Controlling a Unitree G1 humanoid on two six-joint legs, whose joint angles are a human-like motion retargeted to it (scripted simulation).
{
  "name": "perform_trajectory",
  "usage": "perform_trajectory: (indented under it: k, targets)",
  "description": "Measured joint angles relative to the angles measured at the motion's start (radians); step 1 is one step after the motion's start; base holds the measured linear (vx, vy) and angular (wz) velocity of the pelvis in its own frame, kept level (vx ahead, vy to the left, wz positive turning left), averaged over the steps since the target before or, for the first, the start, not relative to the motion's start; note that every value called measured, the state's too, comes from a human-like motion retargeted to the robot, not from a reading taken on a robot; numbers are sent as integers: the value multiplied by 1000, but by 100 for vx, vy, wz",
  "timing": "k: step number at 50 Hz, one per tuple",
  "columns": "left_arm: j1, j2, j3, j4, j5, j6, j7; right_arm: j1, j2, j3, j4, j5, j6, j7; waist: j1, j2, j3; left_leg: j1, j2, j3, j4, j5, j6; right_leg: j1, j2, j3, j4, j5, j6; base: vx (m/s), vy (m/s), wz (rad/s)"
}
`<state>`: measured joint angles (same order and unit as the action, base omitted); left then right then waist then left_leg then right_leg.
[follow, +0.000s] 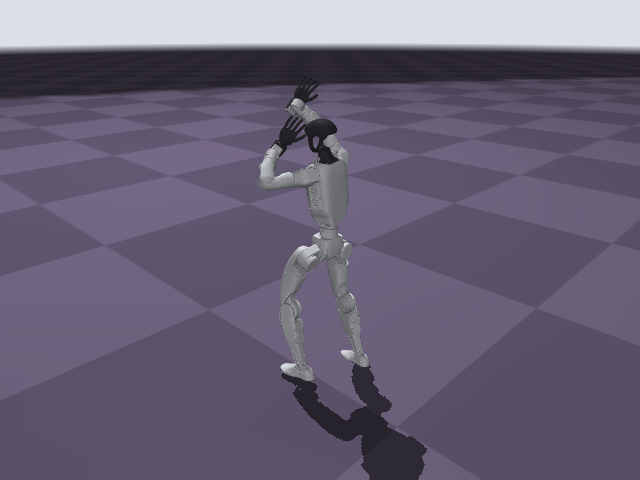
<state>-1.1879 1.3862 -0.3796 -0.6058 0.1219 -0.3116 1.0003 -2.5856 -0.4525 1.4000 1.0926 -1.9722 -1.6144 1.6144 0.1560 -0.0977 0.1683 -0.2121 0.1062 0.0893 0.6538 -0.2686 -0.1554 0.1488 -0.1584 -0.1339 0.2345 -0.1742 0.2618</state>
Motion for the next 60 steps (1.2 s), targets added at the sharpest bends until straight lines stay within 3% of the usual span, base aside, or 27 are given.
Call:
perform_trajectory:
  k: [2,5,10,14,18,20,25,29,33,37,38,40,42,43,45,48,52,56,58,60]
  targets:
    - [-3,-13,-14,-21,4,-16,1,-26,27,0,5,0,0,0,10,12,6,-1,19,-22,-163,4,-9,-3,23,17,3,-15,-3,44,18,-49]
    - [-27,-32,-12,-39,13,-32,5,-48,47,0,40,0,0,0,21,29,10,38,27,-63,-339,97,-24,-10,40,34,46,-27,-45,42,19,-36]
    - [-38,-133,23,-30,6,4,25,66,37,0,154,0,0,0,28,41,-9,128,20,-77,-378,125,22,-96,19,20,329,46,-127,39,21,7]
    - [-38,-186,21,-32,36,30,21,67,69,0,189,0,0,0,24,51,52,192,35,-53,-361,91,30,-253,-16,2,667,161,-147,31,17,-14]
    - [-63,-180,8,-37,67,41,9,17,111,0,229,0,0,0,13,51,110,236,44,-19,-360,65,27,-367,-75,-78,794,111,-189,31,12,-31]
    - [-73,-180,9,-37,72,44,5,12,123,0,243,0,0,0,9,51,118,253,34,-10,-367,53,18,-401,-93,-109,768,83,-179,31,5,-9]
    - [-91,-180,11,-37,79,41,-9,2,144,0,270,0,0,0,-8,24,115,293,-22,4,-426,24,-12,-441,-127,-187,477,40,-88,33,-1,6]
    - [-101,-185,18,-29,84,32,-15,-12,169,0,271,0,0,0,-23,-13,116,322,-75,-9,-480,22,-12,-414,-150,-259,195,118,-14,34,-9,30]
    - [-87,-189,47,3,70,32,-15,-12,175,0,281,0,0,0,-26,-25,164,283,-96,0,-398,79,9,-339,-147,-266,40,193,-37,24,-13,15]
    - [-36,-195,91,34,17,27,-34,35,172,0,320,0,0,0,-8,-31,261,141,-88,48,-81,171,-16,-279,-169,-259,11,195,-48,16,-13,-6]
    - [-12,-211,105,41,-13,26,-38,68,173,0,297,0,0,0,3,-20,261,99,-77,59,-5,179,-25,-272,-173,-261,16,193,-42,12,-11,-2]
    - [21,-217,108,47,-39,19,-51,94,191,0,292,0,0,0,-11,-28,322,20,-49,94,90,167,-28,-275,-173,-257,14,192,-43,8,-9,-5]
    - [70,-253,123,69,-84,21,-54,167,192,0,293,0,0,0,-8,-10,320,-42,-16,121,95,131,-18,-295,-163,-258,25,197,-35,8,-5,-6]
    - [99,-275,126,79,-110,18,-56,212,196,0,293,0,0,0,-9,-4,322,-73,3,132,72,114,-11,-315,-153,-256,30,200,-34,6,-2,-24]
    - [171,-373,148,100,-181,-9,-62,262,300,0,27,0,0,0,-2,48,321,-128,33,148,-26,83,-10,-379,-125,-234,42,209,-30,4,2,-56]
    - [314,-470,216,185,-276,-24,-79,482,306,-38,-71,0,0,0,-14,72,316,-149,37,82,-270,88,-15,-444,-76,-197,44,226,-22,5,11,-87]
    - [497,-646,217,339,-377,8,-220,818,372,-14,-85,0,0,0,-46,83,333,-161,26,-59,-542,272,-52,-539,-23,-150,37,255,-25,0,20,-85]
    - [557,-822,157,545,-524,47,-307,1173,480,-2,-26,0,0,0,-119,88,350,-213,10,-19,-680,393,-59,-659,-30,-116,1,314,-7,-9,28,-33]
    - [545,-898,72,679,-673,58,-358,1320,535,0,0,0,0,0,-150,79,352,-267,-6,14,-725,422,-66,-729,-41,-93,-30,340,-2,-13,33,-27]
    - [453,-976,-53,849,-954,34,-424,1403,580,0,32,0,0,0,-149,73,352,-371,-20,45,-741,450,-69,-833,-51,-81,-67,360,-3,-16,34,-59]
